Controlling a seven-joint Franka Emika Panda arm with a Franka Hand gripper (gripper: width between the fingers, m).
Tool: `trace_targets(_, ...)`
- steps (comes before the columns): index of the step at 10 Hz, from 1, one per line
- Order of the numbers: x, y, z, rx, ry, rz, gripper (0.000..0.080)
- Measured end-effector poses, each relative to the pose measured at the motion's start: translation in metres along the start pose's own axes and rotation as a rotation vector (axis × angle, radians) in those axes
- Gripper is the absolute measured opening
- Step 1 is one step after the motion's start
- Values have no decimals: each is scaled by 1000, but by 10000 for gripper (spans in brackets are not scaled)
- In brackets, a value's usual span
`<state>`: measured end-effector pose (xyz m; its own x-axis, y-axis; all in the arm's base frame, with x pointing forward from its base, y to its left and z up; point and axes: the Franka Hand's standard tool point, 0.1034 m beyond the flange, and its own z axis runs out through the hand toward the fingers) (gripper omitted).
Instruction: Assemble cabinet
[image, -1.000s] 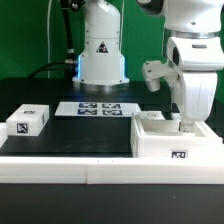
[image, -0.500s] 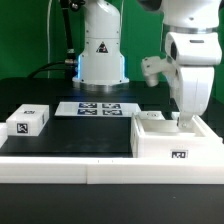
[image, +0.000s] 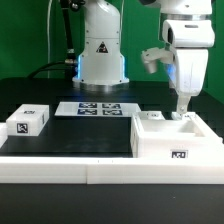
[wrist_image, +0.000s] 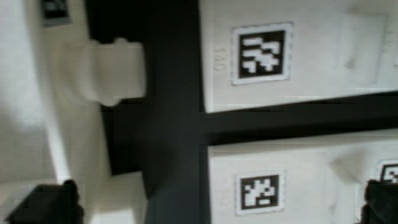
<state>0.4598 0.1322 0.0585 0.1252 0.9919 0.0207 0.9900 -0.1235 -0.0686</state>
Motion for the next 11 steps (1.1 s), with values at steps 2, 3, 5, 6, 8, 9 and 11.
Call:
trace_targets(2,-3,2,0,-1,0,-5,797)
trace_targets(3,-3,2,0,0,0,-5,797)
trace_targets(5,2,-4,5,-18,16,0,797)
trace_targets(6,8,-16,11,-41,37,-15,797)
trace_targets(8,17,-30,20,-48,57,-24,797)
trace_targets(9,21,-33,26,-45,66,-22,797)
trace_targets(11,25,-40,39,-30,74,-19,797)
